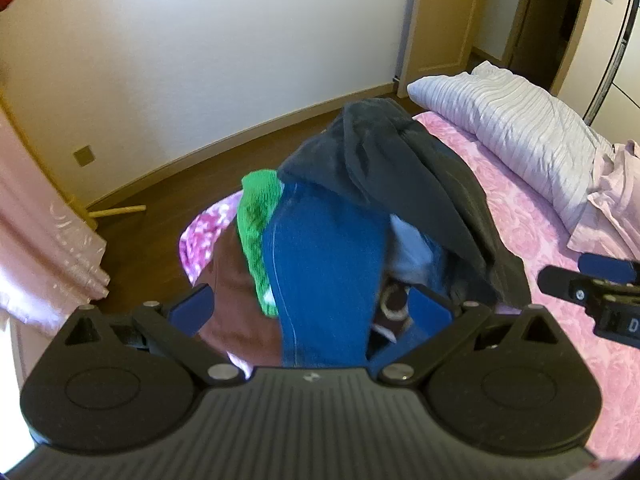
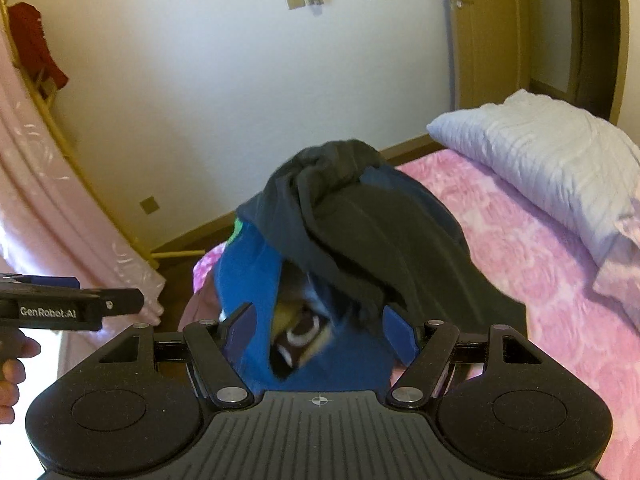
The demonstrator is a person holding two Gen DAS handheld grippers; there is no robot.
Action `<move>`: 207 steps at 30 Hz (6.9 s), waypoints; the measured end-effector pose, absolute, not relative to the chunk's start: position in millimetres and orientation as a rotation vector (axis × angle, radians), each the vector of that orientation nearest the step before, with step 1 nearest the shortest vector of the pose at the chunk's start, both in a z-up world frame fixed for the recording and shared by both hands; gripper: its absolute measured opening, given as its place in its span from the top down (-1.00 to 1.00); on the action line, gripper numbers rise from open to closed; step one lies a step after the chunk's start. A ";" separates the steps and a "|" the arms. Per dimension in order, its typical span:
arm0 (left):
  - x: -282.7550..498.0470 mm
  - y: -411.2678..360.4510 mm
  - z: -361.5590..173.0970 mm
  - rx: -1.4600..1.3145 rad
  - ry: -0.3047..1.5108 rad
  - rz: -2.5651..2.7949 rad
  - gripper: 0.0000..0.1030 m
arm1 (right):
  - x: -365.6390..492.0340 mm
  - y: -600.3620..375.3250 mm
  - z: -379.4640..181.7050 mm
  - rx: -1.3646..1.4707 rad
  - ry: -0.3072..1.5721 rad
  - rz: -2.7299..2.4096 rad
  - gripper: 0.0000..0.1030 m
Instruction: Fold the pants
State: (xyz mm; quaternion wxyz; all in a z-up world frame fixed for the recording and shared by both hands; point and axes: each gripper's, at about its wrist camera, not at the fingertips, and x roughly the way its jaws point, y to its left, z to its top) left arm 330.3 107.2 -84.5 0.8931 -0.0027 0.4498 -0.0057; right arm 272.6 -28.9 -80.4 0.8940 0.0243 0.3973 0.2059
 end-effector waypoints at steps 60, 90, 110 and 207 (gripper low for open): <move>149.7 -168.7 -122.7 0.562 0.928 -1.011 -0.96 | -97.4 -287.7 -119.8 0.640 0.856 -0.619 -0.09; 98.4 -122.7 -150.2 0.630 1.047 -0.972 -0.96 | -124.0 -250.8 -143.9 0.574 1.035 -0.549 -0.09; 95.5 -123.0 -150.7 0.601 1.036 -0.929 -0.96 | -115.9 -255.1 -150.1 0.533 1.055 -0.517 -0.09; 154.4 -57.9 -265.6 -0.037 1.161 -0.331 0.53 | -538.8 -581.9 -252.1 0.986 0.695 -1.221 0.16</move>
